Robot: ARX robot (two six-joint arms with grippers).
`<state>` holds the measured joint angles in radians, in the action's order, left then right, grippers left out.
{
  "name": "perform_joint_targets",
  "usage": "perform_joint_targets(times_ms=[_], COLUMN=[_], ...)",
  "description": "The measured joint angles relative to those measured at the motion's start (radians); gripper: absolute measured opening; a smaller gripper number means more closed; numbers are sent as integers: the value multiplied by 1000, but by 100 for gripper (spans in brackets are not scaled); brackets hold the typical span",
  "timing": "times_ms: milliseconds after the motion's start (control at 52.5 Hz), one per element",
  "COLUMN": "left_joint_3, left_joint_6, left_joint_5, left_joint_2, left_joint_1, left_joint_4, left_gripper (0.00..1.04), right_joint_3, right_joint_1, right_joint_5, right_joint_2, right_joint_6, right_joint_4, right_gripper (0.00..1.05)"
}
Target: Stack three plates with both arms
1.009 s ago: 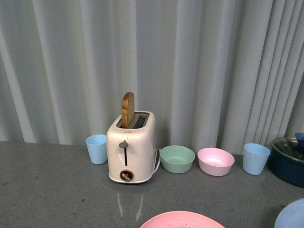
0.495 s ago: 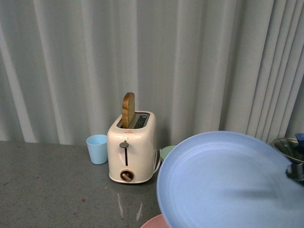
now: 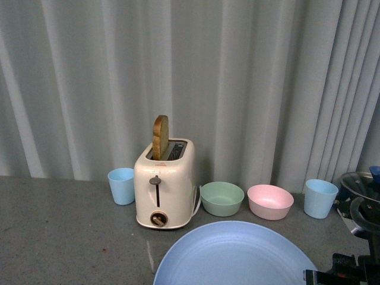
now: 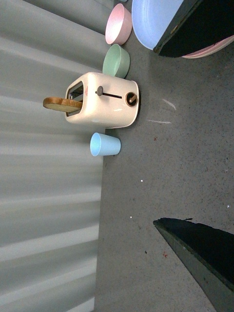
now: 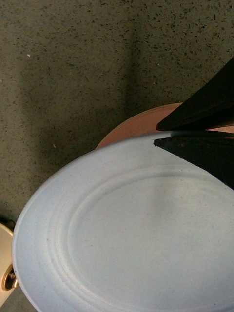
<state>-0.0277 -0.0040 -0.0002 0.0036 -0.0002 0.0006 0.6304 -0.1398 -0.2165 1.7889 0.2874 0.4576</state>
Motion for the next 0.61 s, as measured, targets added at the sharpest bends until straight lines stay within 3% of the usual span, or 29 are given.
perform_joint_targets(times_ms=[571, 609], left_joint_3=[0, 0], left_joint_6=[0, 0], left_joint_5=[0, 0], left_joint_2=[0, 0], left_joint_1=[0, 0], left_joint_4=[0, 0], left_gripper=[98, 98], right_joint_3=[-21, -21], right_joint_1=[10, 10], right_joint_5=[-9, -10], right_joint_2=[84, 89], right_joint_6=[36, 38], right_joint_4=[5, -2], right_gripper=[3, 7])
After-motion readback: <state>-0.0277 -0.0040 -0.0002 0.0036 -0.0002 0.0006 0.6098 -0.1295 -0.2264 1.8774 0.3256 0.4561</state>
